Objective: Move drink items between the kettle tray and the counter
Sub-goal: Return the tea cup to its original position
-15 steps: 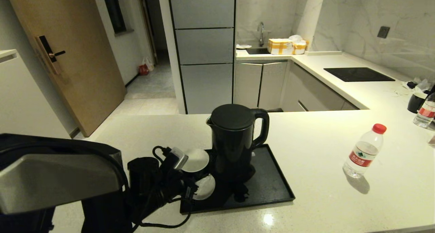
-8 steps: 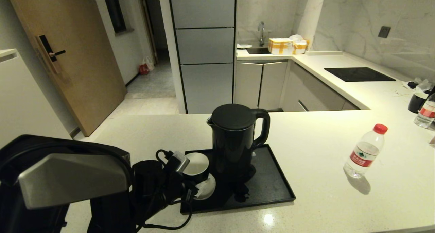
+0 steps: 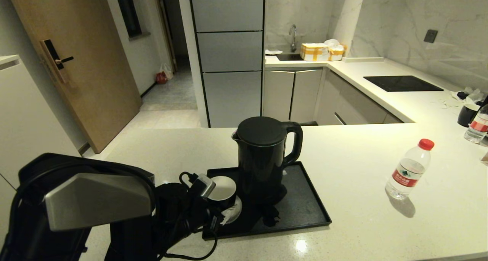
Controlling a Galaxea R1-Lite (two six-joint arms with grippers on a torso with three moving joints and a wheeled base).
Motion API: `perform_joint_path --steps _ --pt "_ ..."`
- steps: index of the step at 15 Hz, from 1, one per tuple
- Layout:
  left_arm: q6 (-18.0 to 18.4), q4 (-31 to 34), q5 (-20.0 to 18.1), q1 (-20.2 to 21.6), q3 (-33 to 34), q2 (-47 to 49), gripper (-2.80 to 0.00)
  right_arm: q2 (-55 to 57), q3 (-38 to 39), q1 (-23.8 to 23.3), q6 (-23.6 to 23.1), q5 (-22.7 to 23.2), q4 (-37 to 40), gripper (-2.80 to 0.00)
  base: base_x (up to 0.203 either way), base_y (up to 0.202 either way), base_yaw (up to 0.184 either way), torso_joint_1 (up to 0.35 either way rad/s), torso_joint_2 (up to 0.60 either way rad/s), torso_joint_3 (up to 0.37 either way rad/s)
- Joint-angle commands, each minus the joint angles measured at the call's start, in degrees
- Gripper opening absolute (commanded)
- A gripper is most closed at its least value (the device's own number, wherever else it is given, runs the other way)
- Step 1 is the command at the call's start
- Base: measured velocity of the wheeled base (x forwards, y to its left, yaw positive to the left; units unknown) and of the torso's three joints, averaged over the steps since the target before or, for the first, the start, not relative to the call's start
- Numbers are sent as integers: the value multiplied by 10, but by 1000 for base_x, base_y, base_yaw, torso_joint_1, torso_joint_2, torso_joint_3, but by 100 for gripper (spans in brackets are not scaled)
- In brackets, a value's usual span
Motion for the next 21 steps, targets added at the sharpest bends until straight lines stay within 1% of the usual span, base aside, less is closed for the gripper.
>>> perform_joint_path --steps 1,6,7,15,21 --pt "1 -5 -1 -1 0 5 -280 1 2 0 0 0 0 -280 0 0 0 0 0 0" --pt "1 -5 -1 -1 0 6 -280 1 2 -1 0 0 0 -280 0 0 0 0 0 0" --pt "1 -5 -1 -1 0 7 0 1 2 0 0 0 0 -280 0 0 0 0 0 0" --pt "2 -5 -1 -4 2 9 0 1 2 0 0 0 0 -280 0 0 0 0 0 0" --pt "3 -5 0 -14 15 9 0 1 2 0 0 0 0 -280 0 0 0 0 0 0"
